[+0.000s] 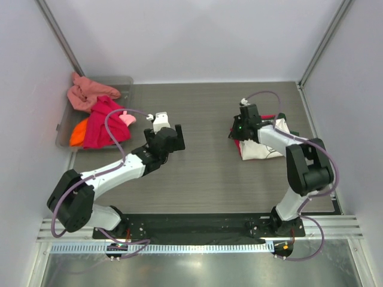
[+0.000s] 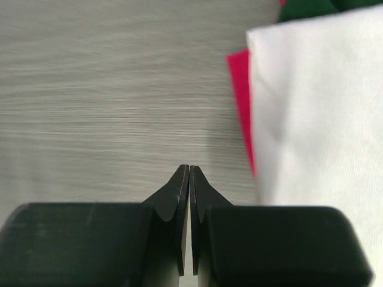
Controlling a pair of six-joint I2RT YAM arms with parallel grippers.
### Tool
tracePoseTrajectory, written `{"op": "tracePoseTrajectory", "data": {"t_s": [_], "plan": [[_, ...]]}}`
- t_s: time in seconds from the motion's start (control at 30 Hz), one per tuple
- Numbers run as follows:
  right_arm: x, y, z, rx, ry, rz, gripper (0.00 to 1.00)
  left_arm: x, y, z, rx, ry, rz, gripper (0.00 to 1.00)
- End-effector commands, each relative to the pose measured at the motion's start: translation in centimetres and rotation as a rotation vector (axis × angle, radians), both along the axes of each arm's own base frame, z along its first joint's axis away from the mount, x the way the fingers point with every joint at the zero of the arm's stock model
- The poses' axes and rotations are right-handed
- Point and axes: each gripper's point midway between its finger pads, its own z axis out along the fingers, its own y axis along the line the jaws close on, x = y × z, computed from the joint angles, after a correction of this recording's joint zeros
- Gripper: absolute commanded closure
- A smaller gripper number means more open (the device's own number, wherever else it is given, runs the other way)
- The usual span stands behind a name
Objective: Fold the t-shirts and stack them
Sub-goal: Reset both grippers
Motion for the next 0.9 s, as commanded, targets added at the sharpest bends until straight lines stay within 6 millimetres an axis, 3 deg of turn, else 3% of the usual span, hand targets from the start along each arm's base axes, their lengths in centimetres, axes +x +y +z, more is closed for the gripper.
{"op": "tracePoseTrajectory", "data": {"t_s": [0.0,0.27,0.43,0.47,0.6,0.7,0.8,0.83,0.87], "plan": [[-1.7,-3.5,-3.3,-0.329,0.155,-0.018,0.92,0.7,0.0,1.5,-0.049,-0.053,0.027,0.03],[-0.6,-6.6,-4.6,-0.547,0.222,-0.092,0.95,0.7,0.1,1.5,-0.047,-0.054,0.03,0.03],[-0.6,-11.4,-6.1,-0.594,0.312,-0.208,0.95,0.6,0.1,1.5,-0.046,-0.053,0.03,0.03],[-0.6,-13.3,-6.2,-0.593,0.327,-0.258,0.95,0.6,0.1,1.5,-0.048,-0.054,0.03,0.03],[-0.7,-17.1,-4.9,-0.626,0.323,-0.398,0.93,0.6,0.1,1.5,-0.047,-0.053,0.029,0.03],[0.1,-16.8,-3.3,-0.6,0.277,-0.408,0.89,0.6,0.3,1.5,-0.044,-0.054,0.035,0.02],[1.2,-14.3,-0.8,-0.549,0.169,-0.37,0.71,0.5,0.5,1.6,-0.042,-0.057,0.041,0.0],[0.7,-12.4,0.0,-0.591,0.114,-0.338,0.57,0.4,0.7,1.9,-0.047,-0.064,0.045,0.0],[0.7,-11.2,2.5,-0.582,0.024,-0.328,0.52,0.4,0.8,2.0,-0.05,-0.066,0.051,0.01]]}}
